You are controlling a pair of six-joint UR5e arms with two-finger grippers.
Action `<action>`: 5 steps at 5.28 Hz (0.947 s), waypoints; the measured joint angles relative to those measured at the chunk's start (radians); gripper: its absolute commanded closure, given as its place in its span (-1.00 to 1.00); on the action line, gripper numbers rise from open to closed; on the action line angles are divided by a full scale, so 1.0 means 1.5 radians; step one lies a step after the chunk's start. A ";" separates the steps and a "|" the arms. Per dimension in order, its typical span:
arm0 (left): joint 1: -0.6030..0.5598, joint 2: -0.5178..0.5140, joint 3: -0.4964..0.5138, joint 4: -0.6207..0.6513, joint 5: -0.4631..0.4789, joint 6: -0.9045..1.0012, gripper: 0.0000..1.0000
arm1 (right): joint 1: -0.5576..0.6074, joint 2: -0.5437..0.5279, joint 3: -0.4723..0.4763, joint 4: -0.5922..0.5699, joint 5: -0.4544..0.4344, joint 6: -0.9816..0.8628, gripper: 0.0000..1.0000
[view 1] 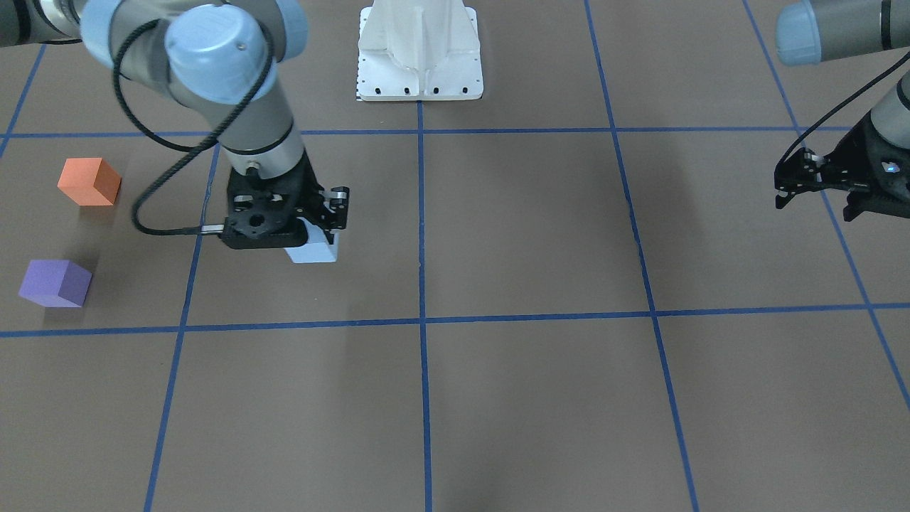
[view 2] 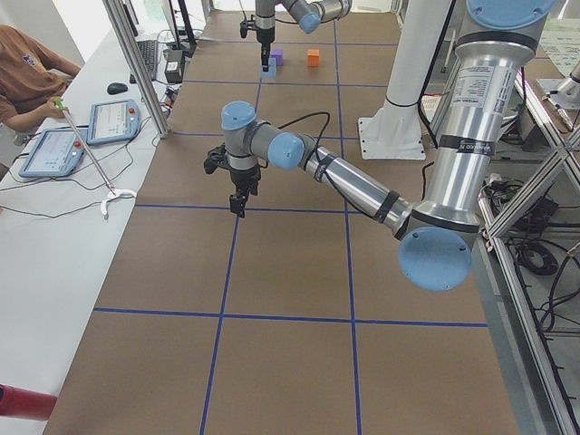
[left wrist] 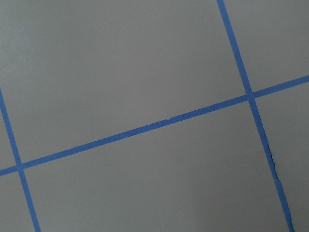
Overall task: Place blue block between orange and purple blocks
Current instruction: 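Carry the light blue cube with the right gripper toward the purple cube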
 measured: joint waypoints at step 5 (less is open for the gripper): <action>-0.001 0.001 -0.015 0.001 -0.001 -0.003 -1.00 | 0.075 -0.351 0.108 0.204 0.040 -0.067 1.00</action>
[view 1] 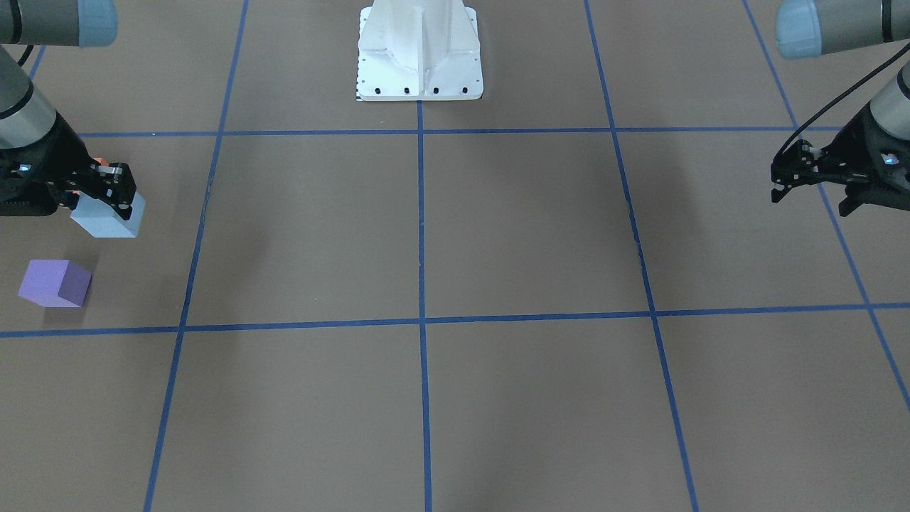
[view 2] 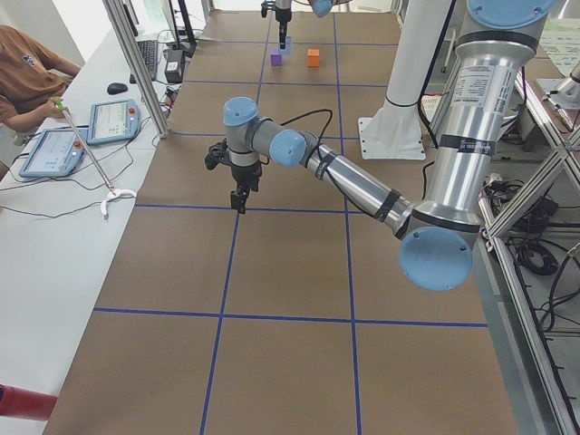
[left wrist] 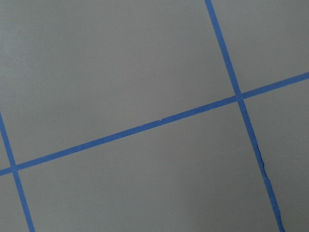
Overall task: Place blue block between orange and purple blocks
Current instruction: 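Carry the light blue cube with the right gripper toward the purple cube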
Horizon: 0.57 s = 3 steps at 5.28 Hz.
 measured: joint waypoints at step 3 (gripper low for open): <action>0.001 0.000 0.000 0.000 0.000 -0.002 -1.00 | 0.010 -0.100 -0.058 0.146 0.012 -0.018 1.00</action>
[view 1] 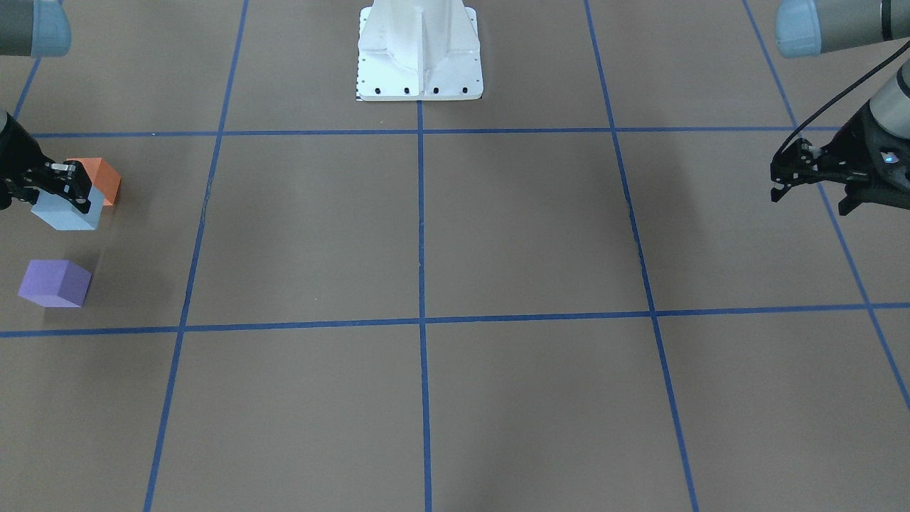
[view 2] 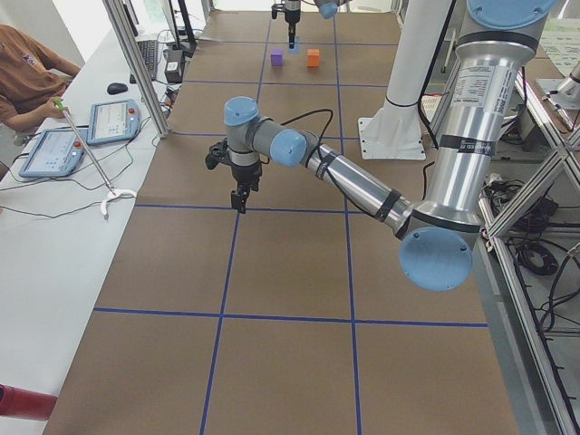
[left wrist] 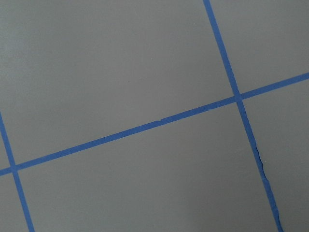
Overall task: Place blue block between orange and purple blocks
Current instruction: 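Carry the light blue cube with the right gripper toward the purple cube, then lower the cube into the gap between purple and orange cubes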
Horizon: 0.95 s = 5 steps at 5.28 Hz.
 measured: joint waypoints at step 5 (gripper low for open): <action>0.001 0.000 0.000 0.000 0.002 -0.001 -1.00 | -0.002 0.018 -0.090 0.024 -0.001 -0.001 1.00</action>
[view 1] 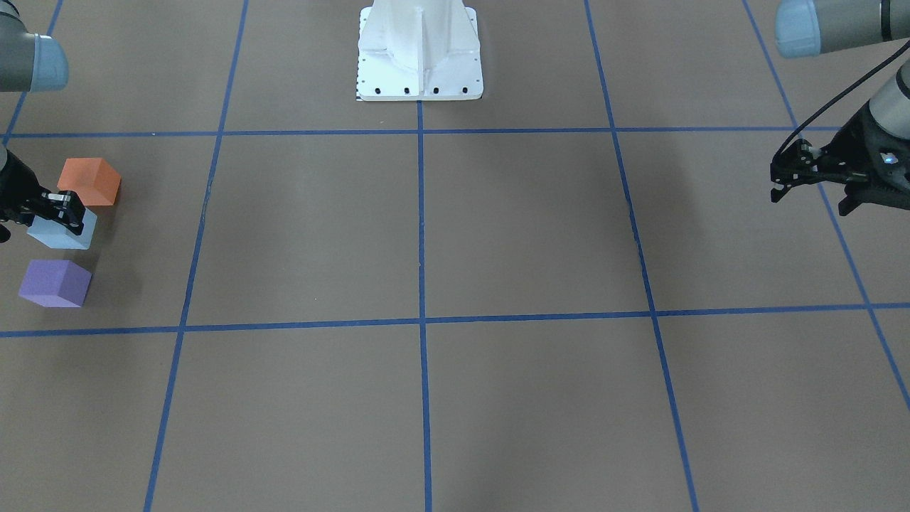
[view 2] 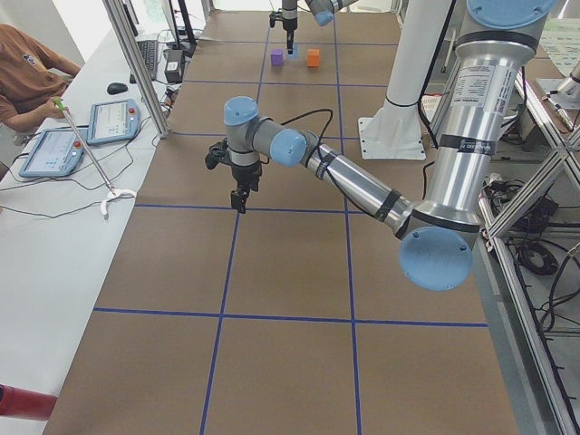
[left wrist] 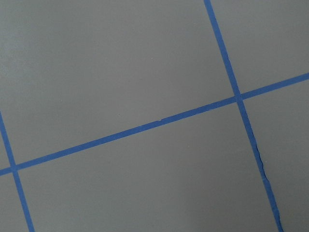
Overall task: Place blue block between orange and purple blocks
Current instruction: 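Lower the cube into the gap between purple and orange cubes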
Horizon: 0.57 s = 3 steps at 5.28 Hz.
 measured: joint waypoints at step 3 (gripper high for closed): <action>-0.001 0.000 0.001 0.000 0.002 0.000 -1.00 | -0.007 0.015 -0.024 0.000 0.000 0.001 1.00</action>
